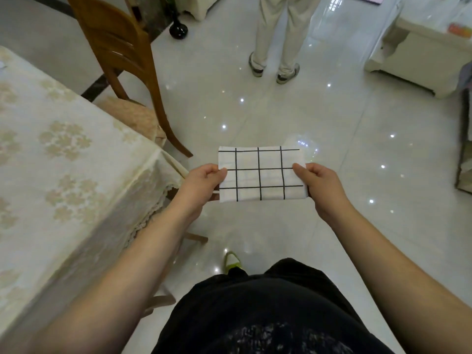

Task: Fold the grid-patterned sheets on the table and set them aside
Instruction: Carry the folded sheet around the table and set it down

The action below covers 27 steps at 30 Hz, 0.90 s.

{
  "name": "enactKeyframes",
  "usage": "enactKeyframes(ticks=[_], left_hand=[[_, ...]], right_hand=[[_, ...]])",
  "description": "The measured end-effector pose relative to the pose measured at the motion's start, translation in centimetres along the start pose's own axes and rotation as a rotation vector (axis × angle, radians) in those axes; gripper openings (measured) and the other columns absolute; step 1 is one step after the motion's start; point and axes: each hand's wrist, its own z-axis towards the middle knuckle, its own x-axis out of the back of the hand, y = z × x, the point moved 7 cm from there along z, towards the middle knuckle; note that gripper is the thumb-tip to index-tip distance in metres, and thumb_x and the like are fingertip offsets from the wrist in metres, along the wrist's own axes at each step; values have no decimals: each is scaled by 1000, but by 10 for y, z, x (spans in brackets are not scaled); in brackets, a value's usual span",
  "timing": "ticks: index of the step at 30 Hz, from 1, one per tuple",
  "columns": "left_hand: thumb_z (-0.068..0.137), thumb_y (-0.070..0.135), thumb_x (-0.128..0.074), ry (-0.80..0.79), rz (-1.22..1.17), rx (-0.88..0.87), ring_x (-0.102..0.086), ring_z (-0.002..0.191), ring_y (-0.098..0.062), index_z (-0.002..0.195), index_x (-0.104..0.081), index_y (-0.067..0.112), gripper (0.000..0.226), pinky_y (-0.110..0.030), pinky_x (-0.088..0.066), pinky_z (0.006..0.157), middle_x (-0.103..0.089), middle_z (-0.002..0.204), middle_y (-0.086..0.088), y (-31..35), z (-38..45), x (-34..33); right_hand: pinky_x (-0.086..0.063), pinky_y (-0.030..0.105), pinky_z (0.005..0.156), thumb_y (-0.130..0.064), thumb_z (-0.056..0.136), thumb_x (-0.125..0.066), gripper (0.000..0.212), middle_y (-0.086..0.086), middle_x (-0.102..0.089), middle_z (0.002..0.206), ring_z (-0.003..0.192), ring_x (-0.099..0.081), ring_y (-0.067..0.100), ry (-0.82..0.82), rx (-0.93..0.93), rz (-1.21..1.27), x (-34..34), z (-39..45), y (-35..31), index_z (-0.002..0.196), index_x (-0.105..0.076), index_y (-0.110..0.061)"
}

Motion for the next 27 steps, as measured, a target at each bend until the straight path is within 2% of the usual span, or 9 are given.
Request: enactKeyframes(ticks=[4,6,10,12,15,18,20,22,27], left_hand=[[93,29,-62,45,-28,29,-62,78,-32,89,-63,6,23,-38,-56,64,-63,85,-20,13,31,-2],[95,24,-60,56,-62,40,-61,70,-26,86,-61,6,20,-31,-55,56,-62,77,-14,22,45,-6],[96,21,-58,86,-120,59,-63,80,-28,101,-62,0,22,-33,-58,68,-64,90,-18,44,79,-14],[96,20,-58,131,-125,69,-62,78,-25,105,-60,-4,26,-26,-59,61,-62,90,-18,57,97,-17],[96,18,-58,214,-148,57,-60,61,-14,86,-58,7,14,-19,-50,48,-62,78,-10,85,119,-22],[96,16,-57,292,-182,33,-58,49,-7,79,-55,11,18,-16,-44,43,-60,68,-4,110,135,-22],[97,17,-56,329,-209,20,-57,49,-8,84,-55,9,15,-16,-44,43,-60,67,-3,123,141,-22],[97,16,-55,368,-229,4,-56,50,-10,79,-55,11,19,-17,-44,43,-61,64,-1,131,146,-19],[97,20,-57,502,-270,10,-64,63,-15,83,-60,12,16,-26,-53,58,-68,74,-4,136,164,2]], right_hand=[[-43,36,71,-39,77,-73,25,11,-63,78,74,-56,21,-18,6,-26,-3,38,-19,75,-67,-14],[-45,36,72,-37,81,-73,22,9,-66,78,74,-59,22,-41,-1,-42,-3,61,-27,72,-69,-17],[-48,37,74,-37,81,-73,20,7,-70,80,77,-63,22,-98,-2,-63,-4,115,-46,70,-71,-20],[-48,35,72,-33,84,-72,19,6,-70,79,76,-63,21,-112,-2,-75,-6,146,-60,72,-70,-18],[-50,37,71,-32,86,-70,18,1,-69,76,74,-63,18,-149,27,-128,-11,190,-88,74,-69,-18],[-49,37,72,-31,86,-70,21,-3,-67,71,71,-60,16,-200,64,-168,-20,226,-116,69,-68,-19],[-51,40,74,-30,87,-70,20,4,-69,75,72,-62,18,-255,73,-177,-29,245,-132,75,-69,-13],[-53,41,77,-31,87,-69,22,9,-71,82,76,-64,20,-317,90,-176,-40,260,-144,83,-70,-9],[-55,35,72,-23,92,-63,11,-2,-72,82,78,-66,16,-449,53,-171,-74,288,-163,89,-71,-16]])
